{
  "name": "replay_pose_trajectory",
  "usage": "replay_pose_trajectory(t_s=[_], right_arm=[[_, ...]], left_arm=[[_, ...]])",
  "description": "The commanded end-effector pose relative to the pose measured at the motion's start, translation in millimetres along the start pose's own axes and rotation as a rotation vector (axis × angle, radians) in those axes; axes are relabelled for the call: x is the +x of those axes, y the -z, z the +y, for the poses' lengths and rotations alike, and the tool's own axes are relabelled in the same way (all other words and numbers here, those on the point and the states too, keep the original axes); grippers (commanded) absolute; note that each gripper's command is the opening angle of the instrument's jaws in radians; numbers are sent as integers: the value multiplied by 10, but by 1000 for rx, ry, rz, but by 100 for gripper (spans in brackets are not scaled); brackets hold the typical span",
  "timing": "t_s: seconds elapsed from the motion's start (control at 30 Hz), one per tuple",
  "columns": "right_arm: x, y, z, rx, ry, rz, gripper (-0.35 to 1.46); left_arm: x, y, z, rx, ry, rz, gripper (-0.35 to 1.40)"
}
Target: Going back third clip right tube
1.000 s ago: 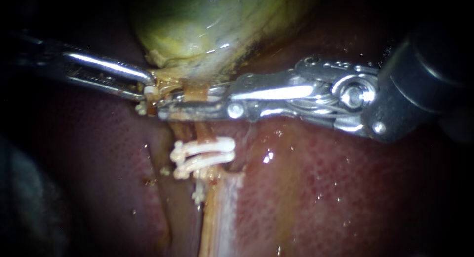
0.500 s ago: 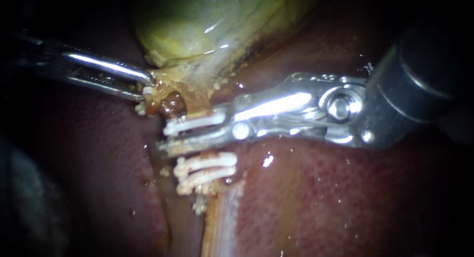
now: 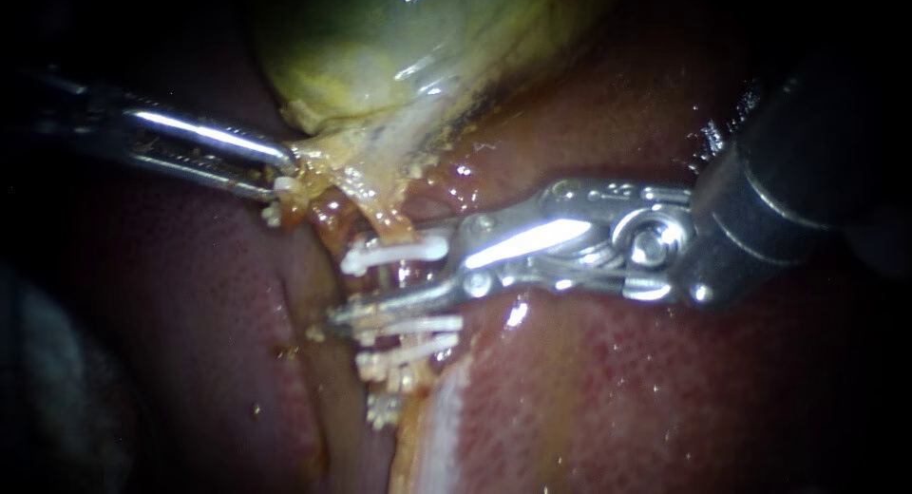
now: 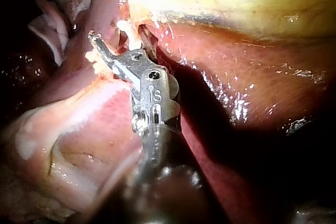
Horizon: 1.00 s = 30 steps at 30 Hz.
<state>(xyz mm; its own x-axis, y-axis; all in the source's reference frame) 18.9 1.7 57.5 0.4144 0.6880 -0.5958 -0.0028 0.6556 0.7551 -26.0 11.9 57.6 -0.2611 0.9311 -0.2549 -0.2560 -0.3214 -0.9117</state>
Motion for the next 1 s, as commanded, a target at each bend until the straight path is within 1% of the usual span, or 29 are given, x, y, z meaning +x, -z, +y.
replay_pose_trajectory(t_s=[0.03,0.13,0.23,0.33,0.47,0.67,0.77,0.87,1.0], right_arm=[[0,3,2,-7,18,-8,49],[-1,11,4,-17,76,-6,49],[1,20,3,-23,109,-1,49],[1,27,1,-23,125,1,49],[0,35,0,-25,123,3,49],[1,38,-1,-28,126,5,49],[1,36,0,-30,61,5,49],[1,33,1,-34,26,2,49],[2,31,3,-35,13,5,49]], left_arm=[[0,0,0,1,-1,0,-35],[-1,0,0,1,-1,0,-35],[-1,1,0,0,-1,-1,-35],[-1,2,-1,0,-1,-1,-35],[-1,2,-1,0,-2,-1,-35],[-2,3,-3,-1,-2,-2,-35],[-2,3,-3,-1,-3,-2,-35],[-3,2,-3,-1,-3,-2,-35],[-3,2,-3,-1,-3,-2,-35]])
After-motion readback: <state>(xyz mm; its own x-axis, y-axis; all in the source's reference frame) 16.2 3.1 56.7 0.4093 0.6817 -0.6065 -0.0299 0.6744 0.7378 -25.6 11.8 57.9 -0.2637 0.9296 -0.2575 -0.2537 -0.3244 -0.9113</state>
